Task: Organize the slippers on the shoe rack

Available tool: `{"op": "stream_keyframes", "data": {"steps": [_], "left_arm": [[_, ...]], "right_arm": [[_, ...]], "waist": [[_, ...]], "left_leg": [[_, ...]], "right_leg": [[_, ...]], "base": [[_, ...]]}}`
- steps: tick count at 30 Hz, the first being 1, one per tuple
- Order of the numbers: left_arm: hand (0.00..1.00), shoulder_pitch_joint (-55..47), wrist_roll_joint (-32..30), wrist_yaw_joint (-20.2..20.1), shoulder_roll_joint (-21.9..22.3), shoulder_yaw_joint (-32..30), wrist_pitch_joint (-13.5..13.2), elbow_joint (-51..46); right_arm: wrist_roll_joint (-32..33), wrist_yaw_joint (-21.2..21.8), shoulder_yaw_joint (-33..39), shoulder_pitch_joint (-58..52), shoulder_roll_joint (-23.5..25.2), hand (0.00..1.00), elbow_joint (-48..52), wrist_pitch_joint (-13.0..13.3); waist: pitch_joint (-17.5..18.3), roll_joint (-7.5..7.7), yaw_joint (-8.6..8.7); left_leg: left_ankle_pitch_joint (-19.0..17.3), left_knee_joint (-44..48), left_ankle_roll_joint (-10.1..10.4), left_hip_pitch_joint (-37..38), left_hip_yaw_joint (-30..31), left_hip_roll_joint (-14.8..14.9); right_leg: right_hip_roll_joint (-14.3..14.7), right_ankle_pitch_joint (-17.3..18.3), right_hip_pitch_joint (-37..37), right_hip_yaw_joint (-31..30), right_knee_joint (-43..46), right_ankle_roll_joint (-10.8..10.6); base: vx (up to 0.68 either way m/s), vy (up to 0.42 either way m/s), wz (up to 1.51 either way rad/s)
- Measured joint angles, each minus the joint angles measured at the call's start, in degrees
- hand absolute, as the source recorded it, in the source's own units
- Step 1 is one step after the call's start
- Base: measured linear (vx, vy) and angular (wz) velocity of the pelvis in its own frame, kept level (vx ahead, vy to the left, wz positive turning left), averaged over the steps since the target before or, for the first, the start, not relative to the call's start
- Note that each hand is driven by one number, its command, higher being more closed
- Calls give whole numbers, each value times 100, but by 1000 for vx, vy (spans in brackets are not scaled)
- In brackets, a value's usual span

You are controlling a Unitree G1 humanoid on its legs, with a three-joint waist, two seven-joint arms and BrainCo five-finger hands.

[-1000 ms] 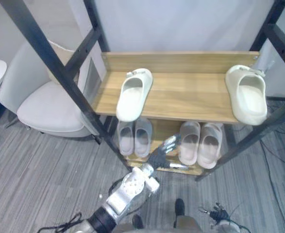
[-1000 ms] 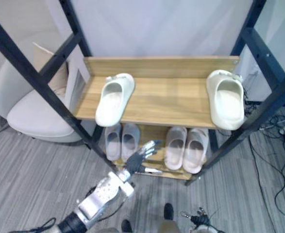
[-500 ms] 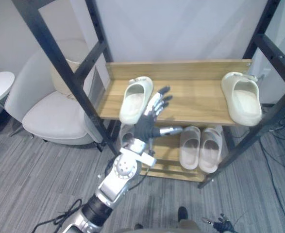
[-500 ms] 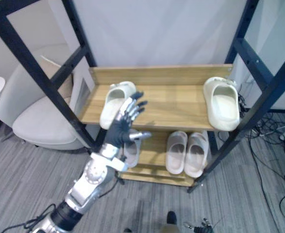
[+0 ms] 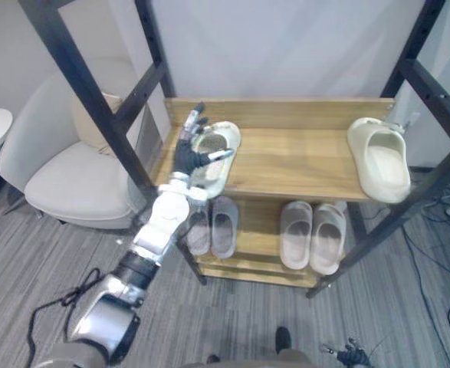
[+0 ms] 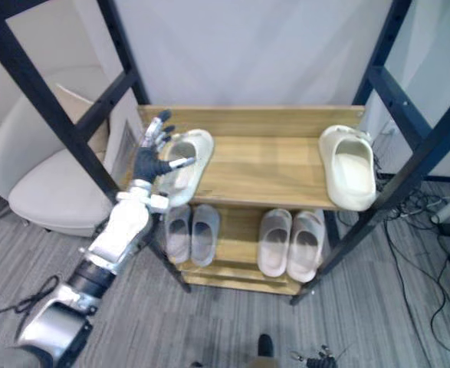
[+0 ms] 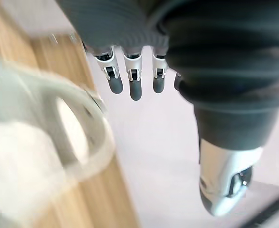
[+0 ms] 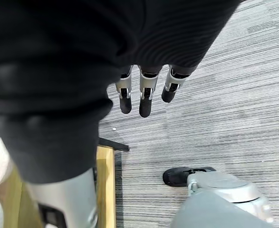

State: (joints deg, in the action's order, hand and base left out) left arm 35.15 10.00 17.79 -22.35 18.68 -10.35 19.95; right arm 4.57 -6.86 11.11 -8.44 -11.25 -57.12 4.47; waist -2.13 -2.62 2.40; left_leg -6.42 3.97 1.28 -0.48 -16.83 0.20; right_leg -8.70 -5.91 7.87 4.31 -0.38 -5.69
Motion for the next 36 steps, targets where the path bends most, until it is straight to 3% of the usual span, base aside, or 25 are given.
{"op": "stream_keyframes", "data": {"steps": [9,36], "left_arm": [[0,542,-385,-8,-614,-135,192,782],[0,1450,-1482,-321,-673,287,509,2124]], "right_arm": [[45,10,66,55,71,0,0,1],[124,70,228,69,300,0,-1,3]], "waist": [[-65,-9,56],[-301,-116,141]], "left_leg": [[1,-110,4,52,-44,12],[-16,-196,35,52,-222,21]], "right_leg": [[50,-27,-27,-38,-125,37],[99,-70,79,-211,-193,43]], "base": [[3,-1,-3],[-2,-2,-3]]}}
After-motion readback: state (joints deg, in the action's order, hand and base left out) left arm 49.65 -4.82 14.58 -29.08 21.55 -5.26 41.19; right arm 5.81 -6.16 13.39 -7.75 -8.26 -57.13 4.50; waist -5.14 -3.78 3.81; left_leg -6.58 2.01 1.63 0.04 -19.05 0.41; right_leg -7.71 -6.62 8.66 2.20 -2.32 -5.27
